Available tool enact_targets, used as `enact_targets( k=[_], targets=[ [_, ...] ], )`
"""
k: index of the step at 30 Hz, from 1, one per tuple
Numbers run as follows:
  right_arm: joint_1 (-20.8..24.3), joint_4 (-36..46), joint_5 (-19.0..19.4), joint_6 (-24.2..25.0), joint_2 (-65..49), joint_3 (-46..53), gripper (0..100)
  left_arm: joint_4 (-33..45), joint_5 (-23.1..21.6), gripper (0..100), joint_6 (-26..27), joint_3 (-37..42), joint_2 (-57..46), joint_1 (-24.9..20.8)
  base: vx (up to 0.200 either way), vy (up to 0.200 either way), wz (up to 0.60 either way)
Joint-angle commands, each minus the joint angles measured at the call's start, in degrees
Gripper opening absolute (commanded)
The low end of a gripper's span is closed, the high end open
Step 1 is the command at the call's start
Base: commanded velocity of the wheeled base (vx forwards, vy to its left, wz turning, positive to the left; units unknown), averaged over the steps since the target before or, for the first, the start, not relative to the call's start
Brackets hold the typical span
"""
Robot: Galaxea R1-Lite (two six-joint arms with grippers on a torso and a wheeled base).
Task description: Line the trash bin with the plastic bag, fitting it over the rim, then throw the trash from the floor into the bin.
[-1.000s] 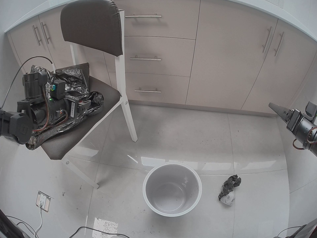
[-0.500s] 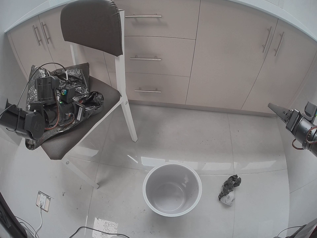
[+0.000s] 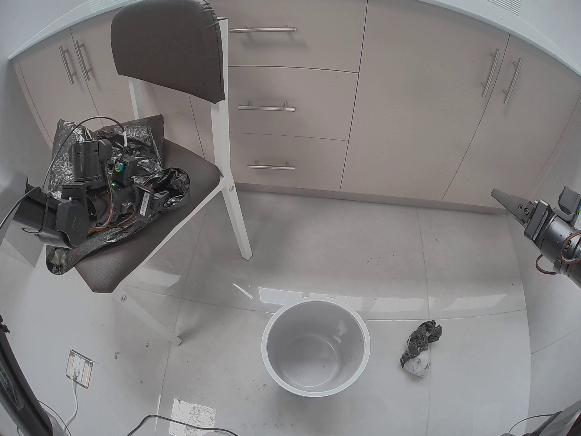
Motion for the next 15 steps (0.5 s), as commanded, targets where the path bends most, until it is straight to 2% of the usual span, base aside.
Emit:
enact_targets(
  k=[1,15],
  targets=[
    [0.0,0.0,0.0,0.0,-0.3,-0.1,100,0.0,0.2,100,0.0,-0.9,1.5,0.5,0.000,0.000,0.00],
    [0.0,0.0,0.0,0.0,-0.2,0.0,100,-0.2,0.2,100,-0.3,-2.4,2.6,0.4,0.000,0.000,0.00]
  ],
)
